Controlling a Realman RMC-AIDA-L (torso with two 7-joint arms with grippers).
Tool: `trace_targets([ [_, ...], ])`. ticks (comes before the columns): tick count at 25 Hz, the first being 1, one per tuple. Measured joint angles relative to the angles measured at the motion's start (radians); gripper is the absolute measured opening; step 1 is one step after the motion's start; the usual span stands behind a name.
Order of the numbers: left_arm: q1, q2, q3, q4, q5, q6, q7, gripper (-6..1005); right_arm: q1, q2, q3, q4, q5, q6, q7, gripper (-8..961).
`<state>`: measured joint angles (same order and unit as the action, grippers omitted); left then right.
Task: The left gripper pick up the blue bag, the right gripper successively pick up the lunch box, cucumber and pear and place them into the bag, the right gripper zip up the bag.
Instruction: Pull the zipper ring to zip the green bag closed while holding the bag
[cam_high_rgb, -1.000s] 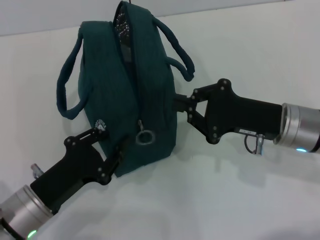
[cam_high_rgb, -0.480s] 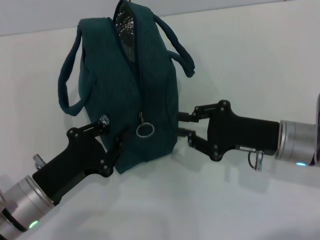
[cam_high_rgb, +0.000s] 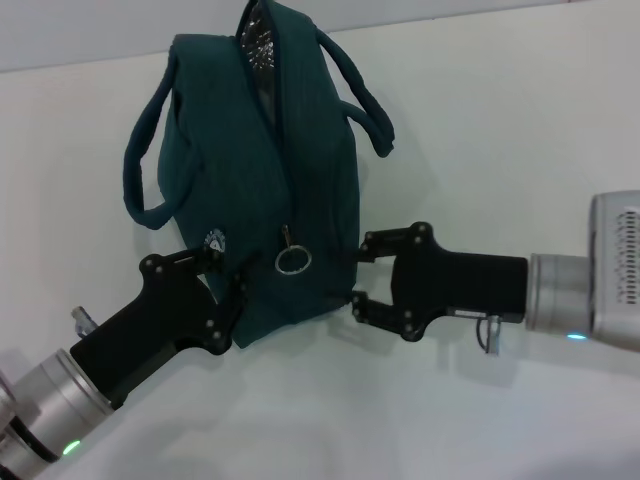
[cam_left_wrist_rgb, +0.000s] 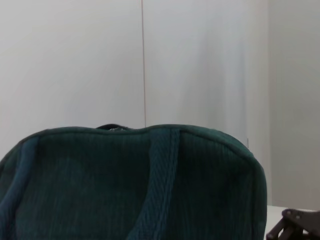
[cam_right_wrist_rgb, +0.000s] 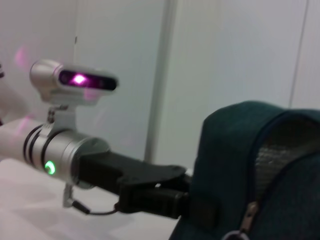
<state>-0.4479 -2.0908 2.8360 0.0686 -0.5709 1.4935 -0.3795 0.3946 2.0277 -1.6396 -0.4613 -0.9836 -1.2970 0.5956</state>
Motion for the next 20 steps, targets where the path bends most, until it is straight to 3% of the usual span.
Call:
trace_targets([
  [20,-0.005,-0.003,0.005,0.005,0.004,0.003,0.001,70,0.085,0.000,-0.089,-0.007,0.070,0.098,0.057,361],
])
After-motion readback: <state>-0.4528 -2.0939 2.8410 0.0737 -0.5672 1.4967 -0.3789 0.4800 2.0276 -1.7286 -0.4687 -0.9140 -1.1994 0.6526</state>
